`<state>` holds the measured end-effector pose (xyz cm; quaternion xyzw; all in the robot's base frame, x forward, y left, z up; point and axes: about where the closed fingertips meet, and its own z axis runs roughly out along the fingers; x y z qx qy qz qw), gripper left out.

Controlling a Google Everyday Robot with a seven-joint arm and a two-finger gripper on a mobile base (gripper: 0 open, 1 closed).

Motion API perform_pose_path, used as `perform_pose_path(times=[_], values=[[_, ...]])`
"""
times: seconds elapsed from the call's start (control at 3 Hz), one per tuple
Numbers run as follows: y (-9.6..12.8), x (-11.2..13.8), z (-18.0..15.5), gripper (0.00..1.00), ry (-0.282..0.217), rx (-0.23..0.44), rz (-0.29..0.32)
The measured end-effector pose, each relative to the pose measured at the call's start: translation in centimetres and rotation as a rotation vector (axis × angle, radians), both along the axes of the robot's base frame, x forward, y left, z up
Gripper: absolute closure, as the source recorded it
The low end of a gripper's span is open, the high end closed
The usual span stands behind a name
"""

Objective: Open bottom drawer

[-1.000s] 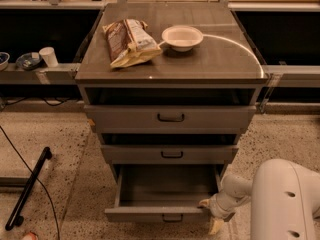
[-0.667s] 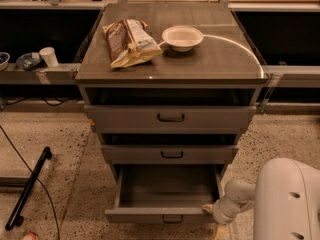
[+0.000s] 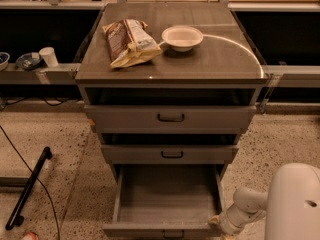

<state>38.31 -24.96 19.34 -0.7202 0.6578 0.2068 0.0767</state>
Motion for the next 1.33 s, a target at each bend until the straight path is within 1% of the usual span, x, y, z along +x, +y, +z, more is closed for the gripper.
perform_pose_path(times=[0.33, 0.67, 1.0, 1.33], values=[[0.0, -0.3, 1.8, 0.27, -0.013, 0.072, -0.019], [0.5, 0.4, 3.8, 0.03, -0.051, 0.147, -0.05], [2.3, 2.6, 8.3, 0.0, -0.145, 0.223, -0.067], [2.3, 2.6, 8.3, 0.0, -0.145, 0.223, -0.067]])
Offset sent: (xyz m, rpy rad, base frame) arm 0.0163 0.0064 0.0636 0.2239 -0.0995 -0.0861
